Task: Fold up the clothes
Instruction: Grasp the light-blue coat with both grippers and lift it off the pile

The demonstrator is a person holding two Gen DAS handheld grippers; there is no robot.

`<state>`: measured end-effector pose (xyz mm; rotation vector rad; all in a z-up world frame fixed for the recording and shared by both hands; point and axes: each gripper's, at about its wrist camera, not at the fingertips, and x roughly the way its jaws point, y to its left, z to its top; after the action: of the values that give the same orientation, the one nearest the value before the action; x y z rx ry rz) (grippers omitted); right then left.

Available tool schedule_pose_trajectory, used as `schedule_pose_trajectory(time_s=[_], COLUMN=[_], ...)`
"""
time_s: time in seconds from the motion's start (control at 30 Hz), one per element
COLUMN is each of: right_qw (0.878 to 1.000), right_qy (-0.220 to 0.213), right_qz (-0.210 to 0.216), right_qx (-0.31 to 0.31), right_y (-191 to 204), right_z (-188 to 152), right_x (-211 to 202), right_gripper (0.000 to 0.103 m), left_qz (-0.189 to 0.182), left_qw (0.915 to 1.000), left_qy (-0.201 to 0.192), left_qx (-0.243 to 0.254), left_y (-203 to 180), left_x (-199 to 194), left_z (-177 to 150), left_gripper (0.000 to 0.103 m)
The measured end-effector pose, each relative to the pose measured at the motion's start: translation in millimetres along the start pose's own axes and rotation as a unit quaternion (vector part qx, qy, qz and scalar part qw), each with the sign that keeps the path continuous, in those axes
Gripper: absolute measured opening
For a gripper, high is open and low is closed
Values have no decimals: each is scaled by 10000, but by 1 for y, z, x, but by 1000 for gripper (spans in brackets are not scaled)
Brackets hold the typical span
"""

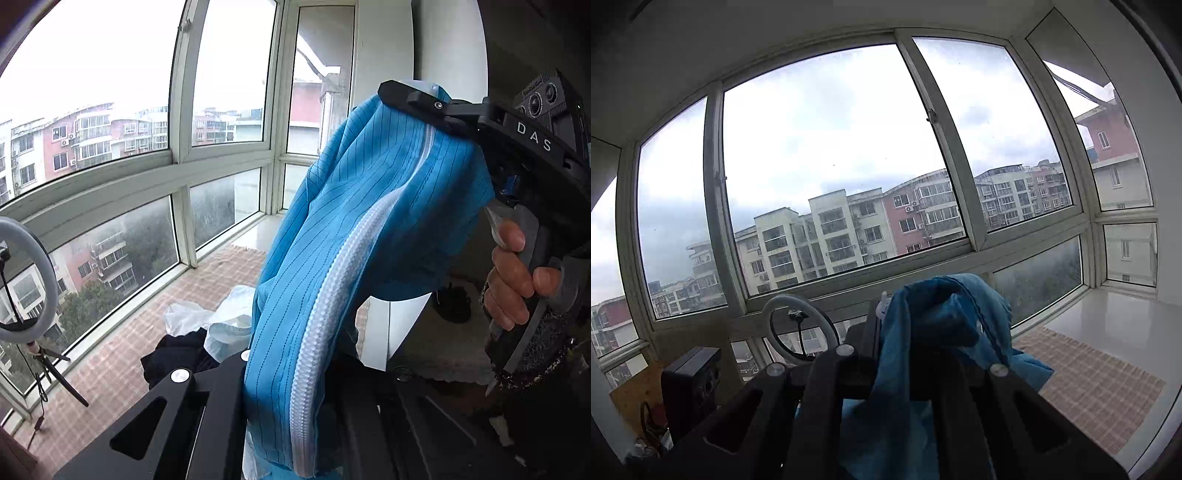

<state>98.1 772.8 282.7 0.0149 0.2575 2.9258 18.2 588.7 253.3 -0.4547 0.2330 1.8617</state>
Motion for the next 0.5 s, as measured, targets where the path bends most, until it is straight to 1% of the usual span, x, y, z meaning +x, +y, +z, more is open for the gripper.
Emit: schedule_pose_trajectory(time_s=[0.07, 0.13, 0.17, 0.2, 0.27, 0.33, 0.4, 0.47, 0.5], right_qw=[9987, 9971, 9958, 9940, 9901, 9856, 9795, 9705, 9645], right_qy=[-289, -377, -432, -515, -549, -379, -115, 221, 452], right_qz=[171, 512, 663, 779, 1064, 1429, 1777, 2151, 2361], right_qx=[-386, -424, -471, -574, -736, -815, -947, -1065, -1090], right_y=[41, 76, 94, 115, 157, 202, 249, 305, 334], right_z=[38, 72, 86, 98, 113, 116, 103, 79, 61], right_x=[-8, -12, -13, -13, -7, 8, 31, 60, 78], right_gripper=[6, 6, 6, 6, 6, 6, 6, 6, 6], left_qz=[106, 167, 206, 321, 688, 1048, 1428, 1826, 2050], left_qw=[9991, 9970, 9956, 9938, 9895, 9859, 9823, 9764, 9711], left_qy=[-402, -749, -908, -1061, -1268, -1303, -1173, -910, -755], left_qx=[120, 88, 74, 67, 45, -67, -300, -705, -961], left_y=[-2, 8, 13, 21, 35, 57, 88, 126, 146], left_x=[-44, -96, -121, -148, -198, -239, -267, -284, -295], left_z=[23, 35, 38, 38, 29, 11, -16, -51, -78], left_gripper=[5, 5, 5, 5, 5, 5, 5, 5, 5])
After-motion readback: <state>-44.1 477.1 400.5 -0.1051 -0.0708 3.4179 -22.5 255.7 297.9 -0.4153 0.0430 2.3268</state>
